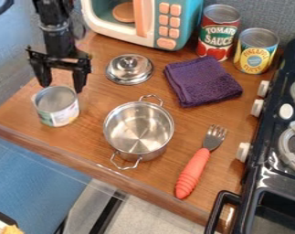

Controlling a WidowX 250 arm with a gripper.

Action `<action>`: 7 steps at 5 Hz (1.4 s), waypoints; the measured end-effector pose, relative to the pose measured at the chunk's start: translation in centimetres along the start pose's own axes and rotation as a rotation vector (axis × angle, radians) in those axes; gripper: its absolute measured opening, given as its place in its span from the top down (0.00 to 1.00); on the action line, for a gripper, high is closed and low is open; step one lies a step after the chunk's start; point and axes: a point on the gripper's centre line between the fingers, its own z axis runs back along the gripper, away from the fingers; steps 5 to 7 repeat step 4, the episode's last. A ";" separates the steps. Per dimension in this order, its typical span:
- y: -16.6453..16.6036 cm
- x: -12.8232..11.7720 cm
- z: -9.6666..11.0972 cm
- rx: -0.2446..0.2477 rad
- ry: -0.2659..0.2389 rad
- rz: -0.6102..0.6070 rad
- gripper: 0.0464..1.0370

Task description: Move the can to the left side of the pot

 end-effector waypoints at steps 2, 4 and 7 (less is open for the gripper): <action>-0.9 0.6 2.7 -0.058 -0.088 -0.111 0.04; -1.4 1.8 5.4 -0.030 -0.130 -0.351 0.04; -1.4 1.8 5.4 -0.030 -0.130 -0.351 0.04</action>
